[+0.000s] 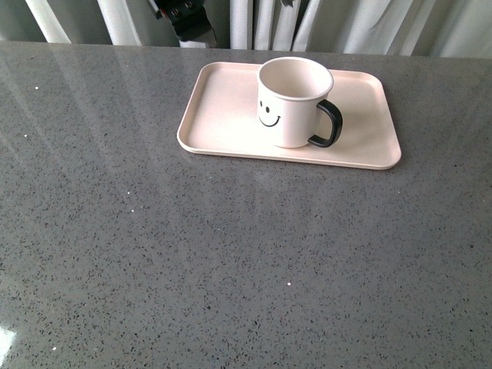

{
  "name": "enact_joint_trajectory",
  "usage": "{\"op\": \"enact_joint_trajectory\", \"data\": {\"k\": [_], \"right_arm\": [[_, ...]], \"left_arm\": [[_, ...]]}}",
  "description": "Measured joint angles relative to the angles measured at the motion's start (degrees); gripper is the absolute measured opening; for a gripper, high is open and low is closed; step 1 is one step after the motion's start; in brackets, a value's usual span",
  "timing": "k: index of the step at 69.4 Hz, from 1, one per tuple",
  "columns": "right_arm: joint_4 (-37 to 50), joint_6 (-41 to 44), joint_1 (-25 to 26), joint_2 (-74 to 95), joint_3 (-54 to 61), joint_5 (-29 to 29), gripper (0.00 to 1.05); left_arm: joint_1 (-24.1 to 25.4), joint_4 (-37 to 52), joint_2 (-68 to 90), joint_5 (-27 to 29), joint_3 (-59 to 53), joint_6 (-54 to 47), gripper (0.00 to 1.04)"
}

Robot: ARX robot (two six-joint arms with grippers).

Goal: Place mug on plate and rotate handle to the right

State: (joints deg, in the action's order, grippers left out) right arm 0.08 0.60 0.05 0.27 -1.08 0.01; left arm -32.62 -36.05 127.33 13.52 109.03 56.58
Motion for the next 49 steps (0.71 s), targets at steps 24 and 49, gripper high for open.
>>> {"op": "enact_joint_trajectory", "data": {"k": [24, 49], "right_arm": [[0.0, 0.0, 0.0, 0.0, 0.0, 0.0, 0.96], [0.0, 0.0, 0.0, 0.0, 0.0, 0.0, 0.96]], "left_arm": [[7.0, 77.9, -24.5, 10.9, -53.5, -45.9, 0.52], [17.6, 94.0, -45.4, 0.9, -86.1, -55.5, 0.01]]}}
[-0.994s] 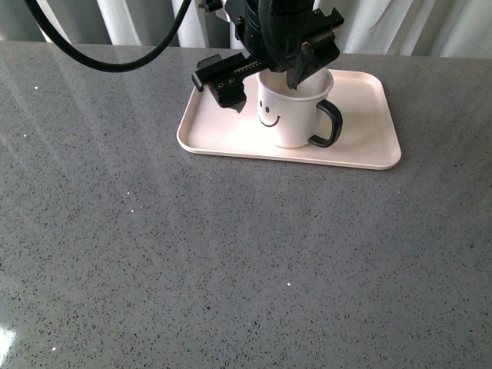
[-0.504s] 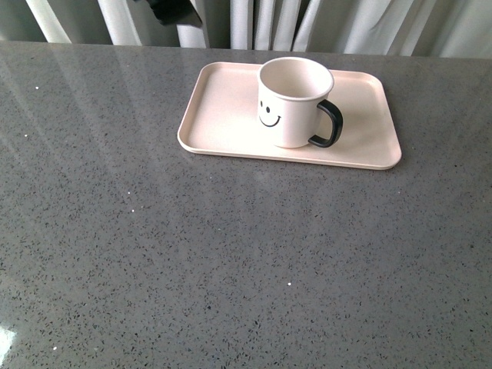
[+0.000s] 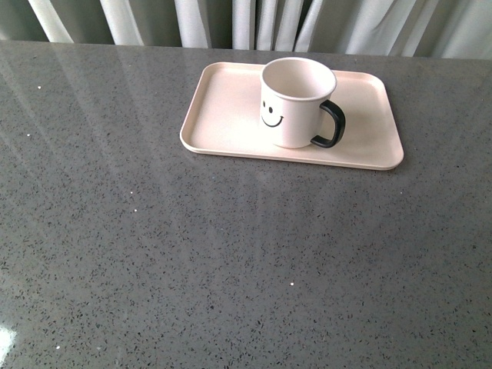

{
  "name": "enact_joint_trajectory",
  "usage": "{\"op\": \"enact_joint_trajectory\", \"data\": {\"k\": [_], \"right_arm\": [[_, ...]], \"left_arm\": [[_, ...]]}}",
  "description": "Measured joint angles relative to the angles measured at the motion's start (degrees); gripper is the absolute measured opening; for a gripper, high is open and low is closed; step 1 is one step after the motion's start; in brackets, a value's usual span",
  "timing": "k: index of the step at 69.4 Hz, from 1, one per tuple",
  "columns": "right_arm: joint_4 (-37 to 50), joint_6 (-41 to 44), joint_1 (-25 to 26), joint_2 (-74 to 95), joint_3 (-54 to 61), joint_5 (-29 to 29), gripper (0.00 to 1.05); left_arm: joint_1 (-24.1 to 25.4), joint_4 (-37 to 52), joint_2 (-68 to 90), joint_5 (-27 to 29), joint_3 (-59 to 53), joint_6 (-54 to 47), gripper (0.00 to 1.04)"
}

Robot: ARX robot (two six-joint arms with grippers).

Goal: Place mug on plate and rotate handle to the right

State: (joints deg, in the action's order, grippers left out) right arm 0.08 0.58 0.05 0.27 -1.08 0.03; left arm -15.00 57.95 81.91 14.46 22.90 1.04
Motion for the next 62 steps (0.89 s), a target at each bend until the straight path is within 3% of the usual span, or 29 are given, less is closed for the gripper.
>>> {"op": "enact_joint_trajectory", "data": {"k": [32, 39, 44, 62], "right_arm": [[0.0, 0.0, 0.0, 0.0, 0.0, 0.0, 0.96], [0.0, 0.0, 0.0, 0.0, 0.0, 0.0, 0.96], [0.0, 0.0, 0.0, 0.0, 0.0, 0.0, 0.96], [0.0, 0.0, 0.0, 0.0, 0.0, 0.0, 0.96]], "left_arm": [[8.6, -1.1, -19.2, -8.3, -17.1, -0.4, 0.01], [9.9, -5.1, -24.5, -9.6, -19.4, -0.4, 0.01], [12.9, -8.2, -28.7, -13.7, -20.1, -0.5, 0.01], [14.8, -18.2, -40.6, -14.4, -22.0, -0.5, 0.01]]}}
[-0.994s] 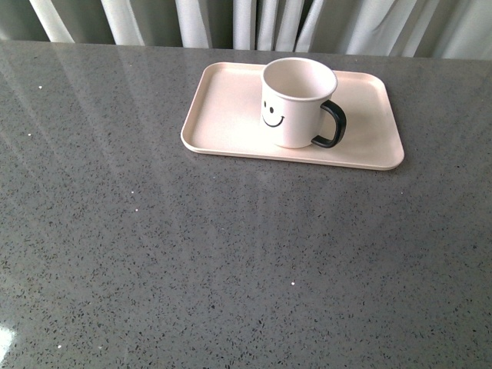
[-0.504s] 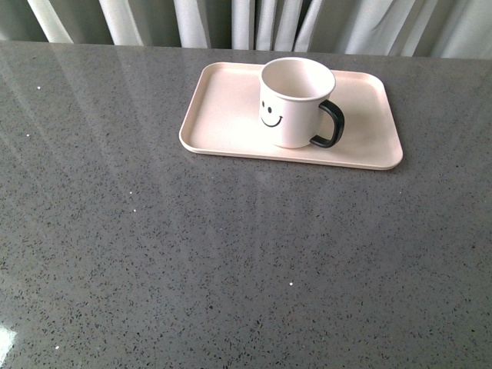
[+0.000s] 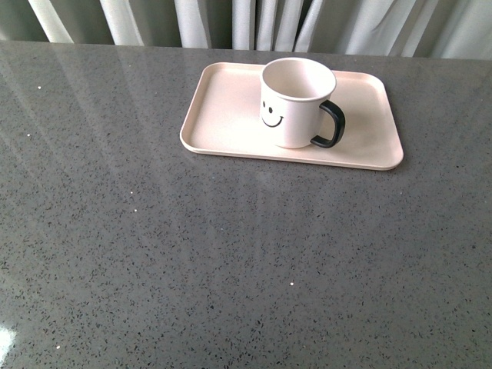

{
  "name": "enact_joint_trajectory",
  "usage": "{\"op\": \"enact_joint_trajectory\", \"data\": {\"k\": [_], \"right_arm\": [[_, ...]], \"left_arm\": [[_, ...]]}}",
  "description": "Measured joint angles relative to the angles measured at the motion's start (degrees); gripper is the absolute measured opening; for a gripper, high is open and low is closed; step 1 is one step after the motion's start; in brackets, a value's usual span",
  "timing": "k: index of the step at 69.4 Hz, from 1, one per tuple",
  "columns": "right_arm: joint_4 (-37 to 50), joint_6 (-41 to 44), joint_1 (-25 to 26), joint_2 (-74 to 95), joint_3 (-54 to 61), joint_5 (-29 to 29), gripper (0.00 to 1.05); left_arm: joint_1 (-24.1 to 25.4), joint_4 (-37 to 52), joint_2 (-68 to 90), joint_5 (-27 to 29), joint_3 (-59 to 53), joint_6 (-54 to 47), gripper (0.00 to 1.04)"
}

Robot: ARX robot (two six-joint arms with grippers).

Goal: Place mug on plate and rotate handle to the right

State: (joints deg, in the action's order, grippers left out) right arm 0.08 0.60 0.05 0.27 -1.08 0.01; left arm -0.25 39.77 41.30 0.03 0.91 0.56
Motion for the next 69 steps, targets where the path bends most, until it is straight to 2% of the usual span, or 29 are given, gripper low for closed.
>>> {"op": "enact_joint_trajectory", "data": {"k": [30, 69], "right_arm": [[0.0, 0.0, 0.0, 0.0, 0.0, 0.0, 0.96], [0.0, 0.0, 0.0, 0.0, 0.0, 0.0, 0.96]], "left_arm": [[0.0, -17.1, -18.6, 0.0, -0.2, 0.0, 0.01], [0.0, -28.4, -30.1, 0.0, -0.2, 0.0, 0.01]]}}
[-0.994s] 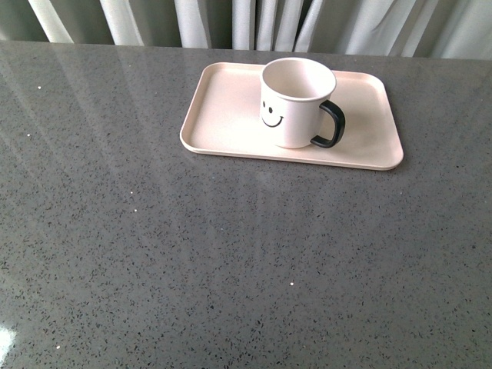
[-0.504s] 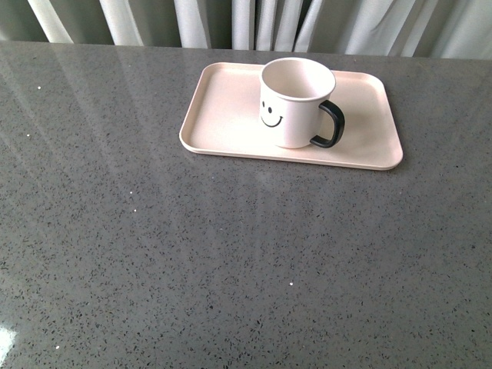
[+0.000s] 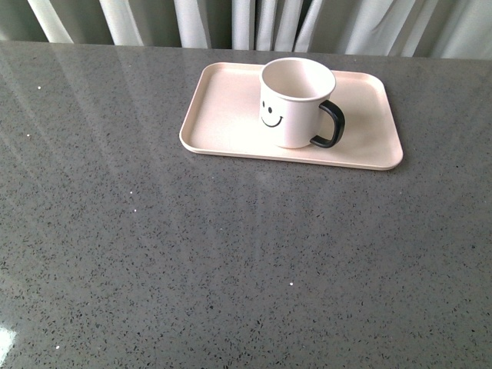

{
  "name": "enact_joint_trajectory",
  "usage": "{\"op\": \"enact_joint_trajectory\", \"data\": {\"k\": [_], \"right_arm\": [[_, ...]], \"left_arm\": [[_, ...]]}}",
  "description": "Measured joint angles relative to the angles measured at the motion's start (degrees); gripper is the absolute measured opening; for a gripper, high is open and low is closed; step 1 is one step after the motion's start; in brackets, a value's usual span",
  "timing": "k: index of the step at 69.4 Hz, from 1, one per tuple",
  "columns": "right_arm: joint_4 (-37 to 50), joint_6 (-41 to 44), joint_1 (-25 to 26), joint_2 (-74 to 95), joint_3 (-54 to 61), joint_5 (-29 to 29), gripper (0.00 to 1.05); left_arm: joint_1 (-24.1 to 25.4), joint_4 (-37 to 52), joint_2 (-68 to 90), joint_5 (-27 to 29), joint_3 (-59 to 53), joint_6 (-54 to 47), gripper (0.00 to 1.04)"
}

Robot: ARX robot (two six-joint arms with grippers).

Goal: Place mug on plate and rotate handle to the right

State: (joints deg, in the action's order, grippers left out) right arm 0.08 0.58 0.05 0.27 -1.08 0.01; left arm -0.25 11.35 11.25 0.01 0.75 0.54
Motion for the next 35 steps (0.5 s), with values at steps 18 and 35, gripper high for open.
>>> {"op": "enact_joint_trajectory", "data": {"k": [18, 35], "right_arm": [[0.0, 0.0, 0.0, 0.0, 0.0, 0.0, 0.96], [0.0, 0.0, 0.0, 0.0, 0.0, 0.0, 0.96]], "left_arm": [[0.0, -11.1, -10.2, 0.0, 0.0, -0.1, 0.01], [0.0, -11.4, -10.3, 0.0, 0.0, -0.1, 0.25]]}}
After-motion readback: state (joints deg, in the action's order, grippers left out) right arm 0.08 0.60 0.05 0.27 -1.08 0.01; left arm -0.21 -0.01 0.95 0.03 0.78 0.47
